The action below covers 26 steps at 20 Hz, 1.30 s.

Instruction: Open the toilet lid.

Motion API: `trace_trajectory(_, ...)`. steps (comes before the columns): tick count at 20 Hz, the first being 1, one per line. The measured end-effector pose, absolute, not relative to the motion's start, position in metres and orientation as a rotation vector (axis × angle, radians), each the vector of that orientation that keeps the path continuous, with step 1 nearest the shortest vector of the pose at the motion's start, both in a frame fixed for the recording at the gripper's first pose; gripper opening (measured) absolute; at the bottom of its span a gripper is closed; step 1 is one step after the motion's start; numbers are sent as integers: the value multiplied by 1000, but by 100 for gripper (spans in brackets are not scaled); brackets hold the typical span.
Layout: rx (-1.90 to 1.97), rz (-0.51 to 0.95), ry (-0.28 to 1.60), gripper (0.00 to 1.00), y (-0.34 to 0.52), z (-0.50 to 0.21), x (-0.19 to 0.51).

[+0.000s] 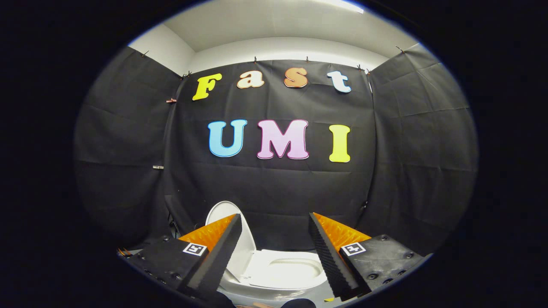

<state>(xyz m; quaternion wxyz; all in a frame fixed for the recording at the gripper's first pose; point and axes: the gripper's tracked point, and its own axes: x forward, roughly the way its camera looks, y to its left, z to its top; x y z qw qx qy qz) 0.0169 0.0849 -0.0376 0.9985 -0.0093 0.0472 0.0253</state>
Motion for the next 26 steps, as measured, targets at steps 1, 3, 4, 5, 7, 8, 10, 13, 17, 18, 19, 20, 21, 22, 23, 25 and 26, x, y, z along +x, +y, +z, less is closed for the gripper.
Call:
trace_trajectory(1, -17, 53, 94, 98, 86, -37, 15)
trace_trajectory(3, -17, 52, 92, 98, 85, -36, 16)
trace_trajectory(4, -19, 47, 92, 98, 84, -36, 15)
trace_trajectory(5, -21, 44, 93, 98, 83, -36, 15)
trace_trajectory(7, -17, 39, 96, 98, 82, -37, 16)
trace_trajectory(8, -10, 37, 97, 99, 82, -37, 15)
trace_trajectory(10, 3, 34, 100, 99, 81, -38, 15)
trace_trajectory(13, -7, 32, 105, 99, 83, -40, 16)
trace_trajectory(17, -12, 28, 112, 99, 83, -42, 19)
trace_trajectory(18, -11, 28, 114, 99, 83, -43, 19)
trace_trajectory(19, -10, 29, 116, 99, 84, -44, 19)
trace_trajectory(20, -10, 27, 117, 99, 84, -44, 20)
trace_trajectory(21, -10, 28, 118, 99, 84, -44, 21)
trace_trajectory(22, -10, 28, 118, 99, 84, -44, 21)
trace_trajectory(23, -11, 28, 117, 99, 85, -43, 21)
trace_trajectory(25, -12, 30, 113, 99, 86, -42, 21)
trace_trajectory(26, -12, 31, 112, 99, 86, -41, 20)
